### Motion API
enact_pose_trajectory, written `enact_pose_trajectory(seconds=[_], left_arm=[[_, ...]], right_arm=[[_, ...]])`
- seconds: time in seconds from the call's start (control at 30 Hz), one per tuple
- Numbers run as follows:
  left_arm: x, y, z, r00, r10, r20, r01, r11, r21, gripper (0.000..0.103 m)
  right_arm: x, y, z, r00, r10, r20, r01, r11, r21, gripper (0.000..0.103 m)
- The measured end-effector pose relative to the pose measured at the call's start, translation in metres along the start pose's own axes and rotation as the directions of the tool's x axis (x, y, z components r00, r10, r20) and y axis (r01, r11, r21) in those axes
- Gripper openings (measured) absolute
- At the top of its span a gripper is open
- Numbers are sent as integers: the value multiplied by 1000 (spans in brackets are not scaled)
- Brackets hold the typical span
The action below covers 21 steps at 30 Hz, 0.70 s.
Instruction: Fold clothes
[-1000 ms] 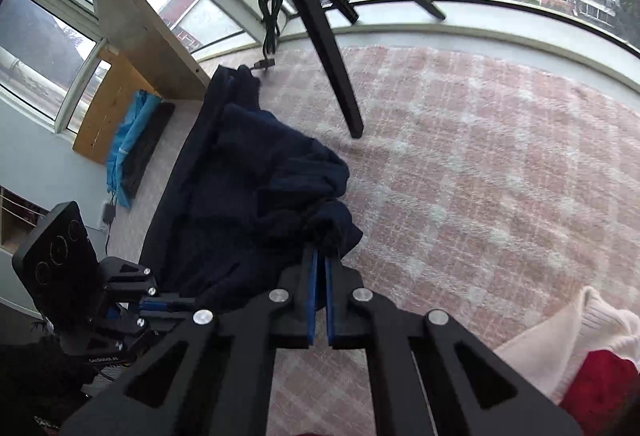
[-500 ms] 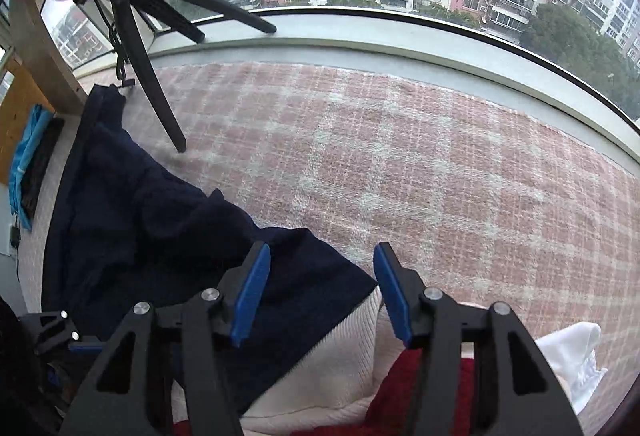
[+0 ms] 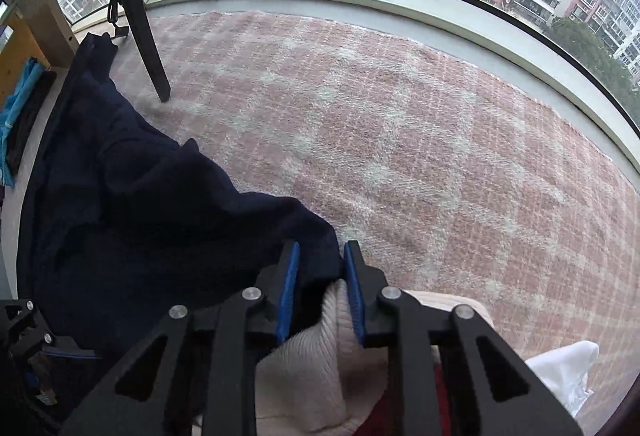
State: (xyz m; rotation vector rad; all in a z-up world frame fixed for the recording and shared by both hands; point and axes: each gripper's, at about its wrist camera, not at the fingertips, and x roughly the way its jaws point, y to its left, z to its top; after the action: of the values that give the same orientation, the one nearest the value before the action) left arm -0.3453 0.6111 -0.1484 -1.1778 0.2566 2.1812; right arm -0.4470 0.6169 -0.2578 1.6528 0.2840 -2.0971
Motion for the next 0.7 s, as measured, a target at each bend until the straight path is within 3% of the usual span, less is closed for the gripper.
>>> enact_pose_trajectory(seconds=[0.07, 0.13, 0.2, 0.23, 0.33, 0.47, 0.5, 0.53, 0.63, 0.7], left_arm=[[16, -7, 6, 1000, 6, -16, -5, 999, 45, 49], [28, -8, 10, 1000, -11, -25, 12, 999, 51, 42], [33, -4, 12, 999, -43, -33, 44, 999, 14, 13], [34, -1, 13, 998, -61, -32, 61, 998, -12, 8], [16, 12, 17, 986, -163, 35, 166, 979, -115, 6], [-12, 32, 18, 917, -359, 176, 394, 887, -242, 2], [-15, 32, 17, 912, -363, 190, 401, 886, -233, 3], [-15, 30, 16, 919, -350, 181, 385, 897, -219, 3], [-1, 29, 14, 924, -358, 130, 380, 892, -246, 3], [-1, 27, 8, 927, -356, 118, 375, 888, -266, 3]], right_arm=[[-1, 0, -1, 1000, 8, -4, -8, 1000, 3, 11], [-4, -2, -3, 1000, 10, 6, -10, 1000, 14, 7], [-13, -5, -5, 999, 32, 35, -34, 999, 32, 4], [-20, -6, -6, 997, 45, 58, -48, 998, 43, 4], [-50, -10, -13, 981, 132, 141, -144, 986, 80, 3], [-91, -12, -28, 939, 213, 271, -252, 961, 118, 3], [-100, -14, -31, 925, 229, 303, -278, 952, 130, 3], [-106, -15, -33, 916, 236, 324, -294, 945, 144, 3], [-82, -7, -26, 958, 162, 236, -211, 957, 198, 3], [-82, -13, -29, 957, 177, 230, -228, 950, 214, 3]])
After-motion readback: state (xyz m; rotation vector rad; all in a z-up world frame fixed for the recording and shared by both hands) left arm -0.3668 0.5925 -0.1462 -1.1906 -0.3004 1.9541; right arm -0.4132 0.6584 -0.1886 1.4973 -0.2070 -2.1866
